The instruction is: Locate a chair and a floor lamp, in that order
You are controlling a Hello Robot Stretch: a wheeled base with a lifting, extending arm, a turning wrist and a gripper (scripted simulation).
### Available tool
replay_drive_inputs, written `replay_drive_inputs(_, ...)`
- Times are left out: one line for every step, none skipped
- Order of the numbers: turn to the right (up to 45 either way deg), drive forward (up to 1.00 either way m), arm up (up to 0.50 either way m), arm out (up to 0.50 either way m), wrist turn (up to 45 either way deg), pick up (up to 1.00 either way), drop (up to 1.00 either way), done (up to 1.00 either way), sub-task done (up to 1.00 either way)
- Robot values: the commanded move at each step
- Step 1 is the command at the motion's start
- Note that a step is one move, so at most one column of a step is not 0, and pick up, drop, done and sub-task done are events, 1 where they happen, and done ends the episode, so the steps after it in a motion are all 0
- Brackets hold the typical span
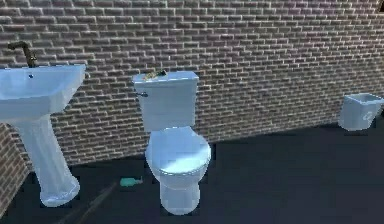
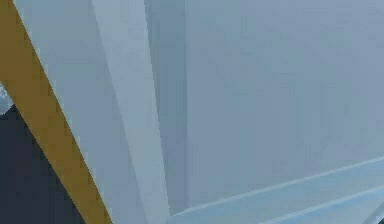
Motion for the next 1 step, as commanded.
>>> replay_drive_inputs(-12.0, 0.00, 0.00, 0.00, 0.0, 0.00, 0.00, 0.00, 0.00)
